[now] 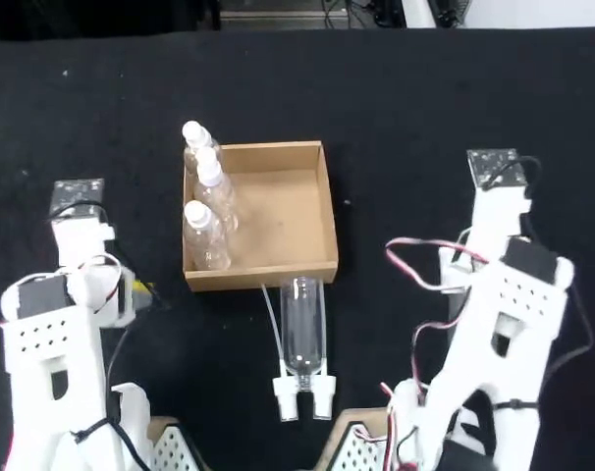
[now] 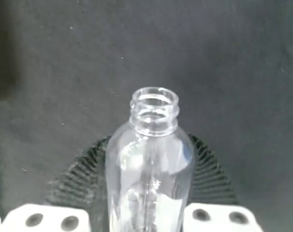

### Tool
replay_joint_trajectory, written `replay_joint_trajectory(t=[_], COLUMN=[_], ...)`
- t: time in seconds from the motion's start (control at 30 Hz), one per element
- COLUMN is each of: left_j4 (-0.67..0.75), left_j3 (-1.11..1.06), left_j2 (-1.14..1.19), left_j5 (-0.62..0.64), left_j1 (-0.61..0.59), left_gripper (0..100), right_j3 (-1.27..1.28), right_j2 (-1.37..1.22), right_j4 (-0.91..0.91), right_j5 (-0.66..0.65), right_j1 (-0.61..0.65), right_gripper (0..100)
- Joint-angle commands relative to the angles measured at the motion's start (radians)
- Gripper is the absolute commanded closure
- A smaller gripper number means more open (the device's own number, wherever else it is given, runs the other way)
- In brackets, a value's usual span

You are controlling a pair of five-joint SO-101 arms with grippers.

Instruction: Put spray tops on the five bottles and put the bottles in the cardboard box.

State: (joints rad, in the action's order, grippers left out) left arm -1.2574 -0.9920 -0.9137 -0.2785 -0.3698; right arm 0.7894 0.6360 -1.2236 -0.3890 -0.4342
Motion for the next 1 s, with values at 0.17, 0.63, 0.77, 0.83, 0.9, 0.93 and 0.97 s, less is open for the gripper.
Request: replay_joint_trajectory(t=[0.17, 0.63, 0.77, 0.83, 0.9, 0.93, 0.97], left_j4=[-0.322, -0.416, -0.373, -0.307, -0.218, -0.173, -0.129], left_j3=[0.186, 0.193, 0.182, 0.160, 0.134, 0.124, 0.117], left_j2=[-0.132, -0.273, -0.201, -0.161, -0.112, -0.084, -0.054], left_j5=[-0.241, -0.236, -0.232, -0.192, -0.137, -0.112, -0.087], left_j1=[0.054, 0.628, 0.849, 0.912, 0.958, 0.975, 0.986], left_gripper=[74, 74, 74, 74, 74, 74, 74], right_j3=[0.007, 0.004, 0.004, 0.004, 0.004, 0.004, 0.005], right_j2=[0.062, 0.062, 0.062, 0.062, 0.062, 0.062, 0.062], right_j4=[0.041, 0.084, 0.084, 0.087, 0.087, 0.086, 0.086], right_j5=[0.025, 0.005, -0.005, -0.006, -0.028, -0.043, -0.051], right_j1=[-0.031, -0.233, -0.295, -0.327, -0.348, -0.356, -0.362], right_gripper=[87.1, 87.1, 87.1, 87.1, 87.1, 87.1, 87.1])
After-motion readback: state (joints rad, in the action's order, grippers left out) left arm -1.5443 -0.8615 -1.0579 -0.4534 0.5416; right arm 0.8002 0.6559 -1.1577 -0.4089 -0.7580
